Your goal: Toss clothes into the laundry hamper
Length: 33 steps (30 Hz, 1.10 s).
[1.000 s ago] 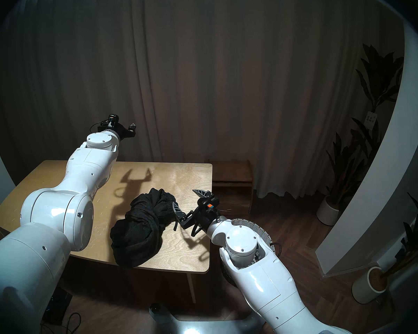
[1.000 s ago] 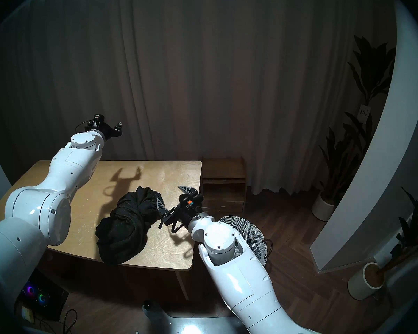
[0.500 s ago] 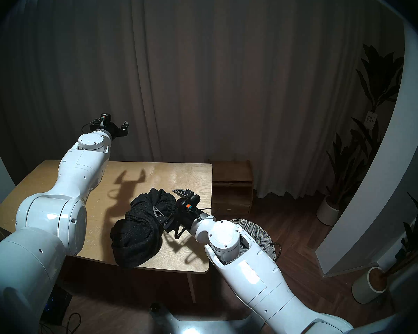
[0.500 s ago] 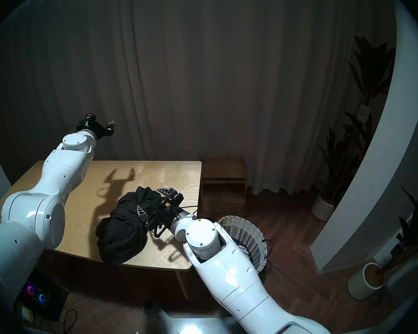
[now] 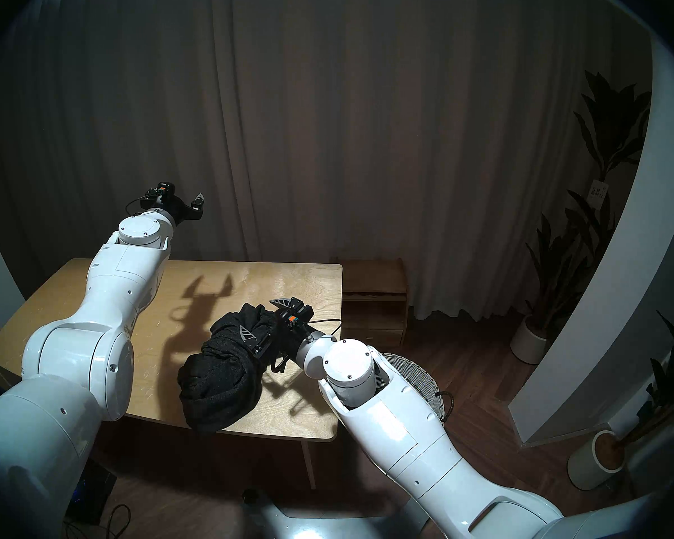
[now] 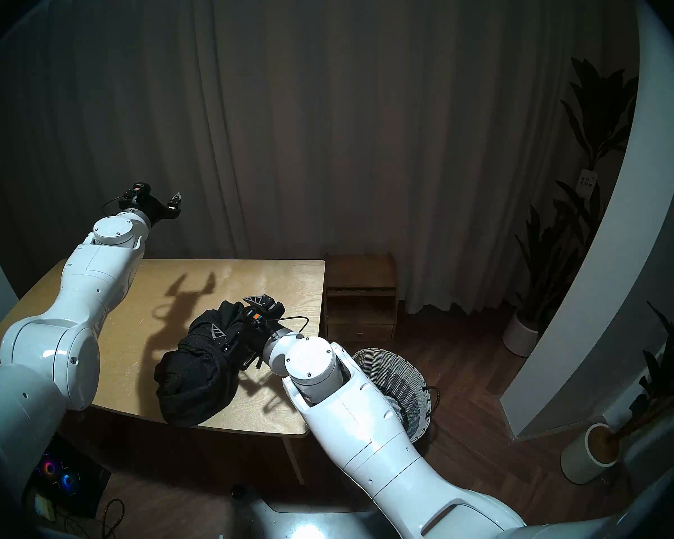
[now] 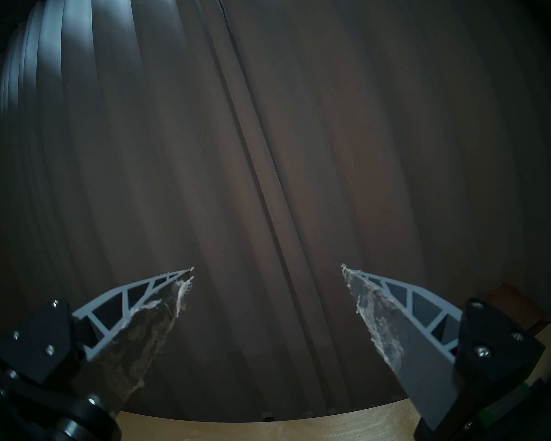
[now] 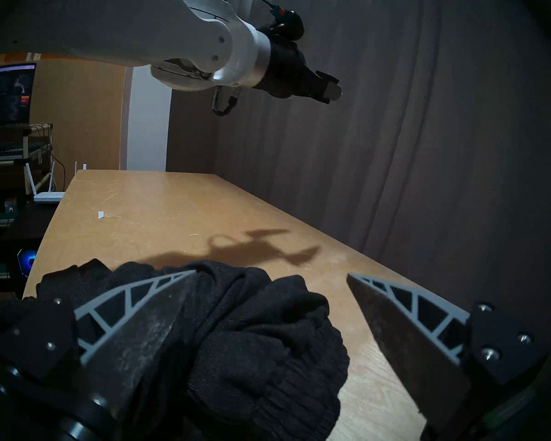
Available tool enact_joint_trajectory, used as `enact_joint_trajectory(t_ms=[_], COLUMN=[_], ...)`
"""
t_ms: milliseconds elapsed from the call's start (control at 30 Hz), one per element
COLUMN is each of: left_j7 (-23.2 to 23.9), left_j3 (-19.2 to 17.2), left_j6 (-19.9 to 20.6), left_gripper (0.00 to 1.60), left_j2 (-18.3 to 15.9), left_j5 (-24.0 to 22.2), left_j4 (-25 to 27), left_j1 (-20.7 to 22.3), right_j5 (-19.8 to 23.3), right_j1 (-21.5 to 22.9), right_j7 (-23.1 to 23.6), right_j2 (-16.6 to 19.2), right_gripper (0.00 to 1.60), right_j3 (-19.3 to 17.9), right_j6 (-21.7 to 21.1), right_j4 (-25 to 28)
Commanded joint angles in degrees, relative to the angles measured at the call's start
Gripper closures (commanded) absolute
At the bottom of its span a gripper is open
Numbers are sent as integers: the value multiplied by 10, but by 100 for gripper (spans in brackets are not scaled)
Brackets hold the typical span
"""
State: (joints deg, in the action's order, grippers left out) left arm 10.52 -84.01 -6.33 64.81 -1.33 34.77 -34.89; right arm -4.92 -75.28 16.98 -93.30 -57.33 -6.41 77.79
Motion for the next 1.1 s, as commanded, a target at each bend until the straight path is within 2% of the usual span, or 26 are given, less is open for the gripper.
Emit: enact_joint_trajectory(t_ms=[0,200,500,1067], left_j7=[8,16,30,69], left_j3=[-4,-7,-10,-7], left_j6=[-12,-15,-21,-24], left_gripper=[0,0,0,0], left_j2=[-10,-13,-22,-38], left_j5=[-3,-4,-6,-9], left_j4=[33,45,69,86], left_j1=[-2,-10,-27,-94], right_j5=[31,49,73,107], right_j1=[34,30,5,-22], right_j7=[-3,-4,5,43], right_j2=[-27,-25,-9,15], right_gripper=[0,0,0,0], right_j3=[-14,-22,-5,41], right_j6=[-21,-41,-81,-141], right_j4=[26,36,54,131])
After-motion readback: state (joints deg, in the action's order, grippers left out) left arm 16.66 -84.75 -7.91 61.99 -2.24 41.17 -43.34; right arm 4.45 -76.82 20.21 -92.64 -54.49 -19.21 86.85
